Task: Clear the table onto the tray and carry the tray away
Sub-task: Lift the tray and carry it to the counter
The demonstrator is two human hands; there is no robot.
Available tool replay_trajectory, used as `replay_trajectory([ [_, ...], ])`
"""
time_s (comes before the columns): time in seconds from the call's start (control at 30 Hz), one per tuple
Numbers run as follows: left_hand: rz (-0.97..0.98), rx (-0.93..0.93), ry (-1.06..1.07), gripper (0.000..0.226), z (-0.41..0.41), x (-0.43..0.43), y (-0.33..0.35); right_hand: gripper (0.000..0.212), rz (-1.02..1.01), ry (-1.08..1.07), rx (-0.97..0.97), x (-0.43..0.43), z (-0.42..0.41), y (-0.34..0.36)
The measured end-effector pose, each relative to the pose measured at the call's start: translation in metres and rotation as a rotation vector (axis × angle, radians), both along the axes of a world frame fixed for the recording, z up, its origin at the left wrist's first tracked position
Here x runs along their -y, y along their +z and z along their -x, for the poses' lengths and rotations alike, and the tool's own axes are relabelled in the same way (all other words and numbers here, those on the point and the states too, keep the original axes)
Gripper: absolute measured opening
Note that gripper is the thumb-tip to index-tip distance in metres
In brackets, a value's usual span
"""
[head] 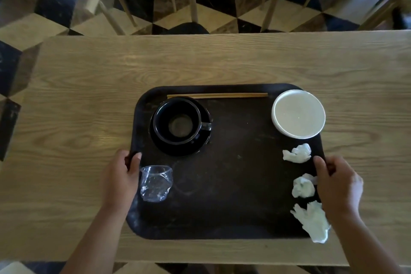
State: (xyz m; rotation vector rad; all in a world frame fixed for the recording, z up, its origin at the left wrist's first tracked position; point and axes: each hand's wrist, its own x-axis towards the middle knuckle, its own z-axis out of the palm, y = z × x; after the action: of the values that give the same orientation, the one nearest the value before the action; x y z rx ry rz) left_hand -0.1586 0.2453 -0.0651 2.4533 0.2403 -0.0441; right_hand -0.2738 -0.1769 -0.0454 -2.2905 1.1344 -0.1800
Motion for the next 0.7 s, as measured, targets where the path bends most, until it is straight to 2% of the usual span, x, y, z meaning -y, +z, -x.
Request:
replay_trajectory([
  [0.27, 0.07, 0.034, -0.01, 0.018, -0.011, 0.006, 0.037, 0.023, -0.005, 0.027, 0.043, 0.004, 0.001, 0.03],
  [0.53, -0.006, 0.128, -0.039, 0.019, -0.034, 0.001, 0.134, 0.018, 0.016, 0.03, 0.107, 0.003, -0.005, 0.121],
  [0.7, 0.018, 0.176, -0.023, 0.022, -0.046, -0.002, 0.19, 0.025, 0.06, 0.051, 0.152, 0.004, -0.007, 0.182],
])
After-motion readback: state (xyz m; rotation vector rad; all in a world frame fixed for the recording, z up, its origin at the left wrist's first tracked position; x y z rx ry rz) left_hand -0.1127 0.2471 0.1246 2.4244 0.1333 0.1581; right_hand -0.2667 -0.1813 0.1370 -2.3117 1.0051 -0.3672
